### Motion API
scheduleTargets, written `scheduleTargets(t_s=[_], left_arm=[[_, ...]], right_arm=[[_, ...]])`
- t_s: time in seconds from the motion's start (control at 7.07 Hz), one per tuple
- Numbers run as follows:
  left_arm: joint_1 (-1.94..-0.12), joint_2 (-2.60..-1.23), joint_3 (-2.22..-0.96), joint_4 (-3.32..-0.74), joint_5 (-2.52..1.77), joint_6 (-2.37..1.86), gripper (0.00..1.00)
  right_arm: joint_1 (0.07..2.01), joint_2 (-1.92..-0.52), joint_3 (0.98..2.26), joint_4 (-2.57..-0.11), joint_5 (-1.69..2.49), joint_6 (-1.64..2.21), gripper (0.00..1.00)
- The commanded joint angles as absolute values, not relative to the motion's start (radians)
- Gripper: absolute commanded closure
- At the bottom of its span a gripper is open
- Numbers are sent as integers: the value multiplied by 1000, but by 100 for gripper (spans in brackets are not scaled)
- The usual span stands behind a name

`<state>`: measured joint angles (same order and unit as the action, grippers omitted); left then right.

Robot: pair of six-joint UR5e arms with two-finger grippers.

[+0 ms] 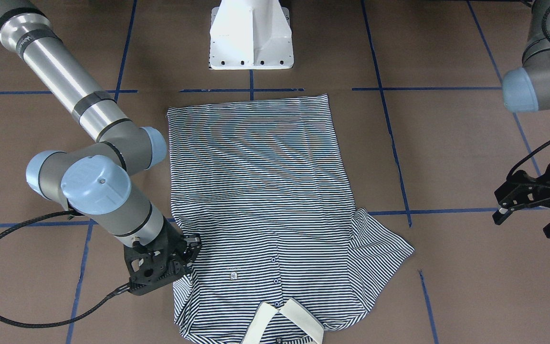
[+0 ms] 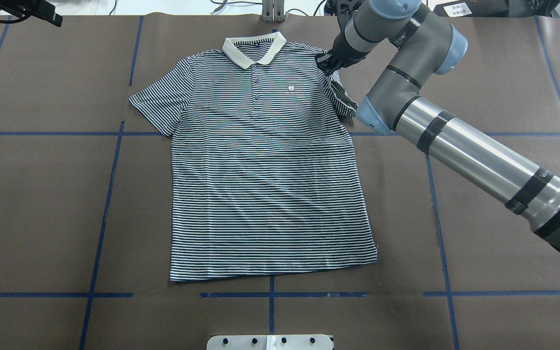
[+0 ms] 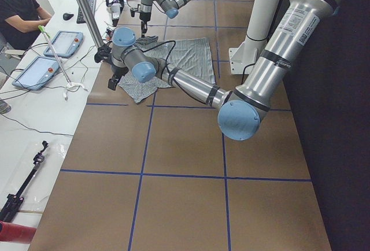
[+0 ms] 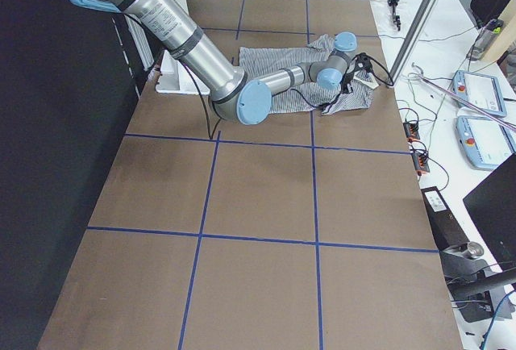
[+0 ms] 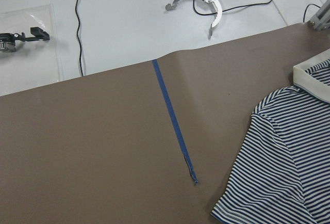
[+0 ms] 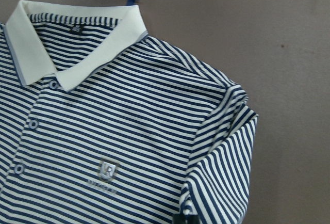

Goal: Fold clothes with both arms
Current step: 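Grasp the sleeve with the right gripper and fold it inward over the shirt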

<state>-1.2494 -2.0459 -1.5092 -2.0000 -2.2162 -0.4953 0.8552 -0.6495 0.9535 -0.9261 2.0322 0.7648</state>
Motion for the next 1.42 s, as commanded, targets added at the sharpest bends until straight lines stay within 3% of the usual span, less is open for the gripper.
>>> scheduleTargets(t_s=[0.0, 0.28, 1.13, 1.27], left_arm=[[-1250, -2043, -1509, -2000, -2214, -494, 0], [-1250, -2043, -1509, -2002, -2214, -494, 0], [-1250, -2045, -1512, -2003, -2215, -499, 0], [-1249, -2048, -1514, -2005, -2215, -530, 0]], right_arm=[[793, -522, 826, -956, 1912, 778, 100], [750, -460, 684, -954, 1789, 781, 100], [724, -428, 675, -946, 1789, 782, 100], [721, -429, 675, -945, 1789, 782, 2]])
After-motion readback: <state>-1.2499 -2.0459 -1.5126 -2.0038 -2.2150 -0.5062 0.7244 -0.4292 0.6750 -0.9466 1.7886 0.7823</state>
